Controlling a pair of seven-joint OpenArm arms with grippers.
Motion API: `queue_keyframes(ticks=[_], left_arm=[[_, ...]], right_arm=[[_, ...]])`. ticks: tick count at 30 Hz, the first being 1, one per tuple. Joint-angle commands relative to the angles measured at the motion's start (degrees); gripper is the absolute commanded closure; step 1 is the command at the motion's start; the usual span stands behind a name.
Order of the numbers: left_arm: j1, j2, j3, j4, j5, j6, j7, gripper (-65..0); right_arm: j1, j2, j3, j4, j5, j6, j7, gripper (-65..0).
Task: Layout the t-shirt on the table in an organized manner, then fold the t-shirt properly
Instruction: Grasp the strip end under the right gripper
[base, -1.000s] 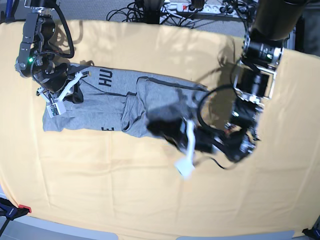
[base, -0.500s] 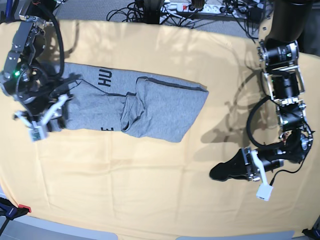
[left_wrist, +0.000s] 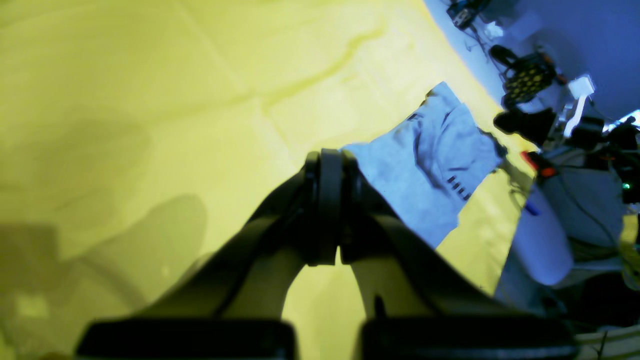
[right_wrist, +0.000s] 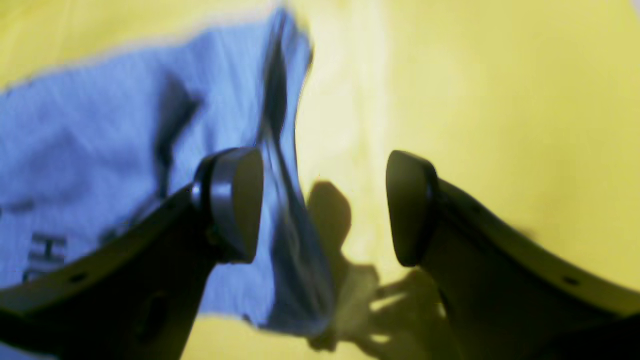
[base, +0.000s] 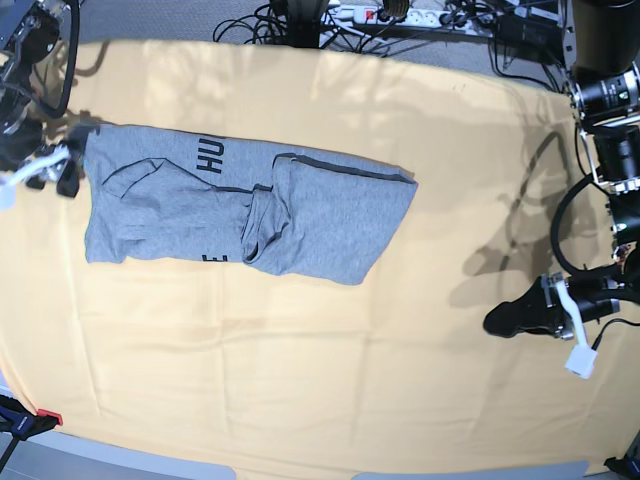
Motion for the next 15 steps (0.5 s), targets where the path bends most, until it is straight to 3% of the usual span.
queue_keyframes(ticks=[1,15], left_arm=[[-1.7,-1.62,-0.44,0.9,-1.41,0.09,-1.06,0.0],[-1.73,-2.89,-0.44,0.9,-1.41,0.07,-1.06,0.0]], right_arm=[[0.66,0.85,0.42,-0.46,2.97,1.49,0.83,-40.5],[8.2,0.85,-0.09,-20.0,18.97,10.84,-5.77,-40.5]])
